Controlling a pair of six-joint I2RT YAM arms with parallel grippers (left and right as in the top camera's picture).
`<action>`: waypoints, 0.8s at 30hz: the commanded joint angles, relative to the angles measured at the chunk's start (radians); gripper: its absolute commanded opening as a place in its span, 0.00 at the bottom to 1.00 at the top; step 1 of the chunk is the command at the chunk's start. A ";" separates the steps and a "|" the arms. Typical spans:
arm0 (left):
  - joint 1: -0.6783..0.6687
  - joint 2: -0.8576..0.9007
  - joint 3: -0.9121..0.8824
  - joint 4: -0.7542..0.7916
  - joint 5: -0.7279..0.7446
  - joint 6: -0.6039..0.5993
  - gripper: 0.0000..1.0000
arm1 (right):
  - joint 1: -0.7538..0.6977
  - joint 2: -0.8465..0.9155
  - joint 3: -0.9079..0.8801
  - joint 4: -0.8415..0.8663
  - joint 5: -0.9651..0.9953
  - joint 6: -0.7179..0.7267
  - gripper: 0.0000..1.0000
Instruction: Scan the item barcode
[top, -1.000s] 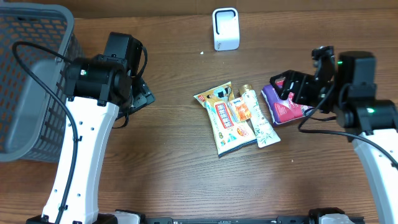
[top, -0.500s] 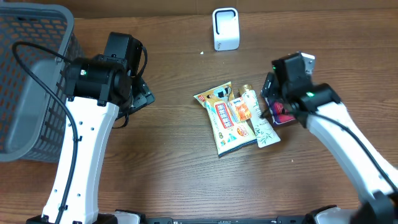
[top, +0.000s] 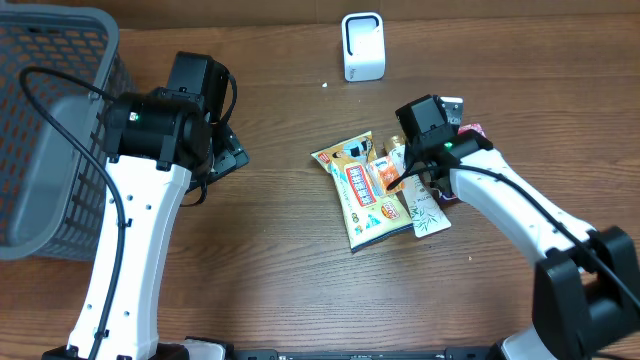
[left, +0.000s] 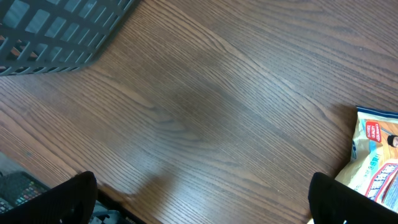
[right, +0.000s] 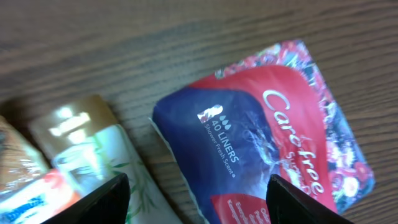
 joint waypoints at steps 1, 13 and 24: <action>0.003 0.000 0.018 0.002 -0.021 -0.010 1.00 | -0.003 0.038 0.019 0.004 0.014 -0.007 0.71; 0.004 0.000 0.018 0.002 -0.021 -0.010 1.00 | 0.045 0.037 0.023 0.013 -0.454 -0.105 0.72; 0.003 0.000 0.018 0.002 -0.021 -0.010 1.00 | 0.047 0.037 0.023 0.053 -0.596 -0.105 0.70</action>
